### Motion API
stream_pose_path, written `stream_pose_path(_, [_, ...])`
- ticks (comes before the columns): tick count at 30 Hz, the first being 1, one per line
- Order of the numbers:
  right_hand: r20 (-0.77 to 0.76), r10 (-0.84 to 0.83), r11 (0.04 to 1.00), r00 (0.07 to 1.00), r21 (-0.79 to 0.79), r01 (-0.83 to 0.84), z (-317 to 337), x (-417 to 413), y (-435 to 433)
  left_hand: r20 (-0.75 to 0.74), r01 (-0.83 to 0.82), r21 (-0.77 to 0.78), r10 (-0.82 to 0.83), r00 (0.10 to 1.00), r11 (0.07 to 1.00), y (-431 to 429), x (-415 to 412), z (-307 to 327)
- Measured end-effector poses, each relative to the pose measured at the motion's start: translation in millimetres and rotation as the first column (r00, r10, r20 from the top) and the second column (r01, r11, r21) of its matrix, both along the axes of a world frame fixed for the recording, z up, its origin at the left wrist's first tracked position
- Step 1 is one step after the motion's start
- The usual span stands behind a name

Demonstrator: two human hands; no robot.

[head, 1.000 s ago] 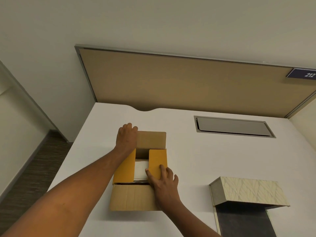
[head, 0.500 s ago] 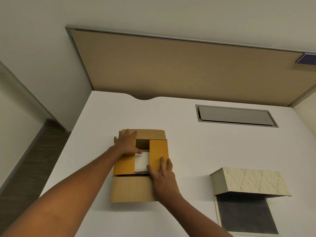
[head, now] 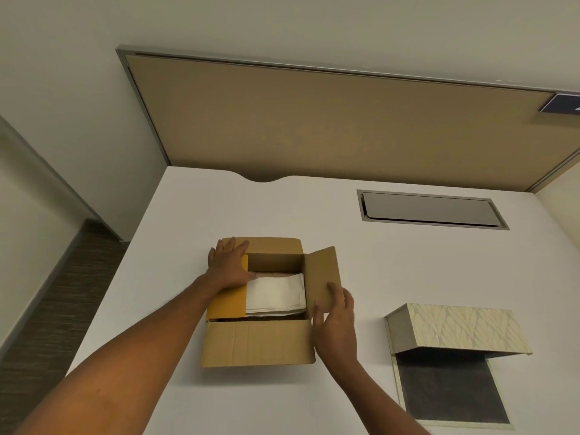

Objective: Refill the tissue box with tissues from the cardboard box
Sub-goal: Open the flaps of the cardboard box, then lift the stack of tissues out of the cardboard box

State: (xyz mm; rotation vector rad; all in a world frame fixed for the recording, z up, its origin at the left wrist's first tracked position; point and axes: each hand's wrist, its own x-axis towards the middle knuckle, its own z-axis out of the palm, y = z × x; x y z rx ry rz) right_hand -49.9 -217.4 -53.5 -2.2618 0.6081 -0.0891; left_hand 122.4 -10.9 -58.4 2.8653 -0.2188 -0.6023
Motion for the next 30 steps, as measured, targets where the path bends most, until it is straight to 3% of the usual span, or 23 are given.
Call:
stream_pose_path(3, [-0.184, -0.012, 0.973, 0.983, -0.228, -0.031, -2, 1, -2, -0.013, -0.01, -0.014, 0.009, 1.0, 1.0, 0, 0, 4])
stream_pose_path(5, [-0.258, -0.006, 0.952, 0.966, -0.296, -0.073, -4, 3, 0, -0.024, -0.02, -0.033, 0.019, 1.0, 0.999, 0, -1, 6])
stream_pose_path(9, [-0.367, 0.105, 0.938, 0.924, -0.271, -0.214, -2, 16, 8, -0.041, -0.053, -0.109, 0.049, 0.998, 0.993, 3, -3, 13])
stream_pose_path(12, [-0.368, 0.132, 0.947, 0.92, -0.227, -0.226, 3, 23, 12, -0.113, -0.136, -0.247, 0.111, 0.987, 0.959, 8, -4, 23])
stream_pose_path(15, [-0.389, 0.149, 0.927, 0.909, -0.265, -0.266, 5, 23, 11, -0.207, -0.231, -0.372, 0.162, 0.965, 0.899, 20, -4, 38])
stream_pose_path(21, [-0.38, 0.167, 0.923, 0.91, -0.264, -0.28, 2, 22, 11, -0.319, -0.395, -0.623, 0.242, 0.916, 0.676, 72, -5, 58])
stream_pose_path(24, [-0.371, 0.165, 0.925, 0.914, -0.263, -0.274, 1, 23, 10, -0.306, -0.452, -0.598, 0.333, 0.892, 0.662, 98, -10, 56])
stream_pose_path(30, [-0.364, 0.16, 0.938, 0.917, -0.233, -0.256, 1, 24, 12, -0.193, -0.543, -0.393, 0.51, 0.838, 0.742, 109, -28, 36])
